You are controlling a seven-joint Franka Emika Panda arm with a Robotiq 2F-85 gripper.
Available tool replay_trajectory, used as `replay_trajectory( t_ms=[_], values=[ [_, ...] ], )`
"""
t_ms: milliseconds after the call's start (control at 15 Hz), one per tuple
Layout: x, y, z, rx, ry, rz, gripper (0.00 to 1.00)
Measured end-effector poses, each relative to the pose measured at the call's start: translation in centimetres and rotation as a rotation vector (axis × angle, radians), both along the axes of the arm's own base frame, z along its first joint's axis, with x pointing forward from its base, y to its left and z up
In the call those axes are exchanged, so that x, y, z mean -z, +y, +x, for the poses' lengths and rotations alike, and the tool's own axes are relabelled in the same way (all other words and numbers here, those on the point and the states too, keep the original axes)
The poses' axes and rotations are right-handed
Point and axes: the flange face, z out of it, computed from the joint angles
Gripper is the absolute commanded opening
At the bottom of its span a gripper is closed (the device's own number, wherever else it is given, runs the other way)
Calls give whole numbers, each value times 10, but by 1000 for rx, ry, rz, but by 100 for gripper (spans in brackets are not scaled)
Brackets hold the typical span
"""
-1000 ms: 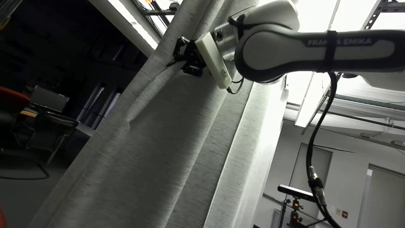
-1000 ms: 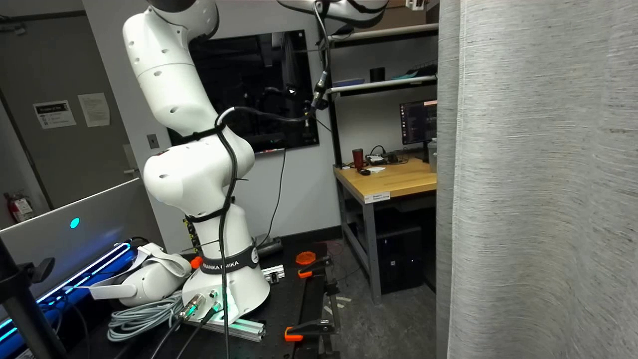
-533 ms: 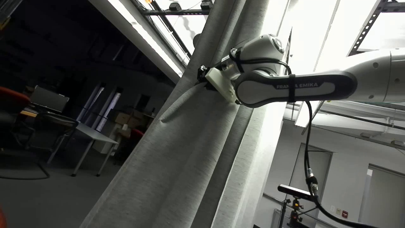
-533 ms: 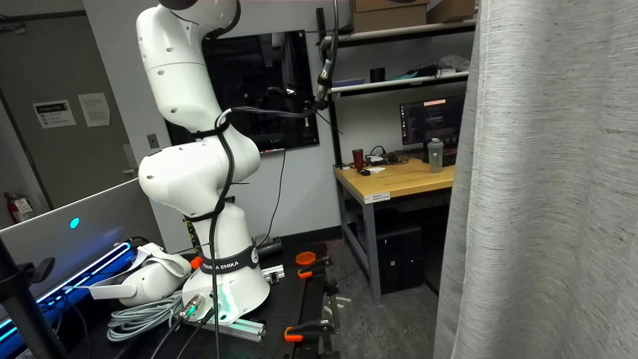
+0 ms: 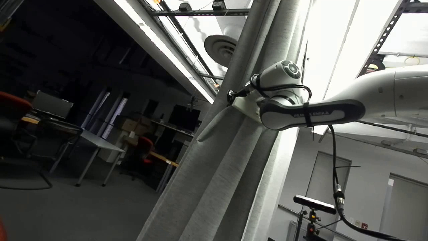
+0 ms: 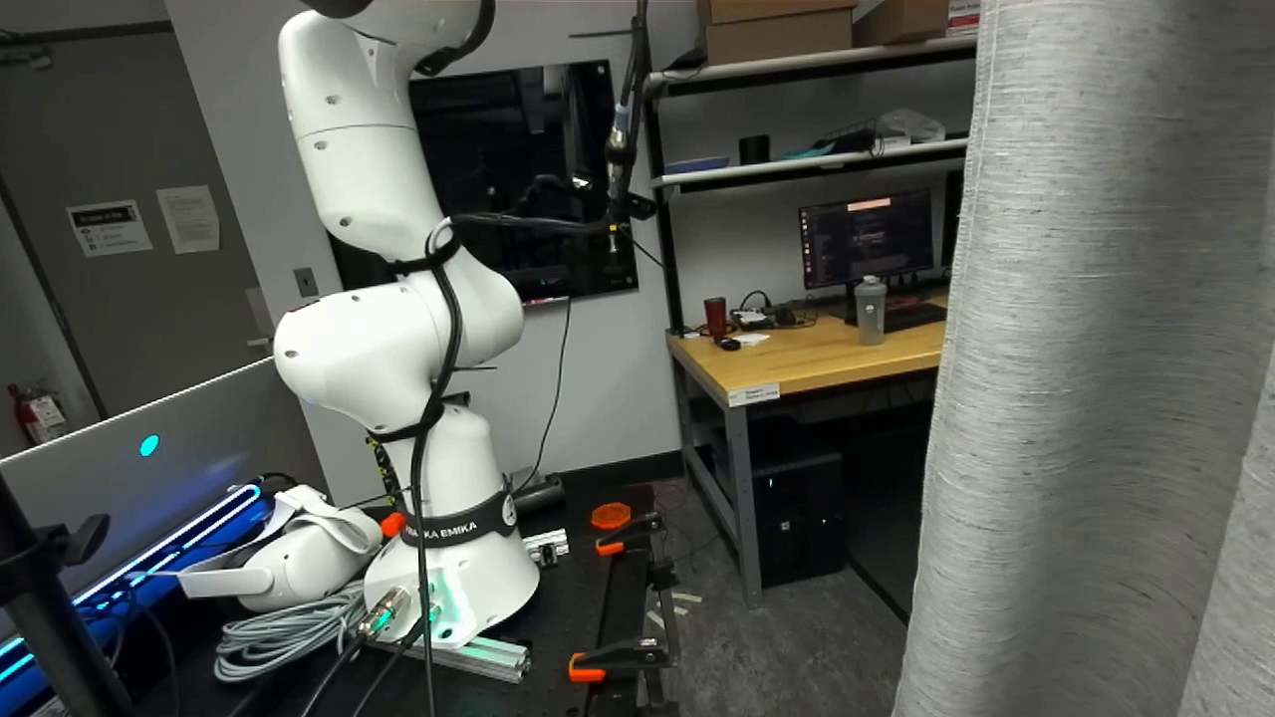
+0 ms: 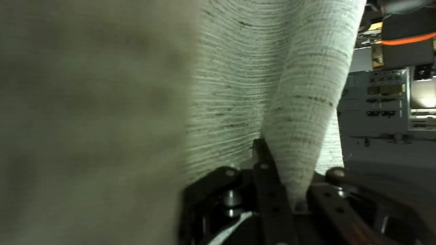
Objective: Draw the curtain open then close the curtain
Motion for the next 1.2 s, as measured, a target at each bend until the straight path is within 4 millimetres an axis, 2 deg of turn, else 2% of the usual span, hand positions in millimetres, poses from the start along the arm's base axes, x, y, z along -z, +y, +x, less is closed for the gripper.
replay_trajectory(
  t_ms=[333,667,867,1200],
  values=[
    [14,-64,-8,131,42,-86,1],
    [11,-112,-21,258,73,-160,1],
    [21,-152,-36,349,115,-193,1],
    [18,-208,-70,492,151,-268,1]
  ],
)
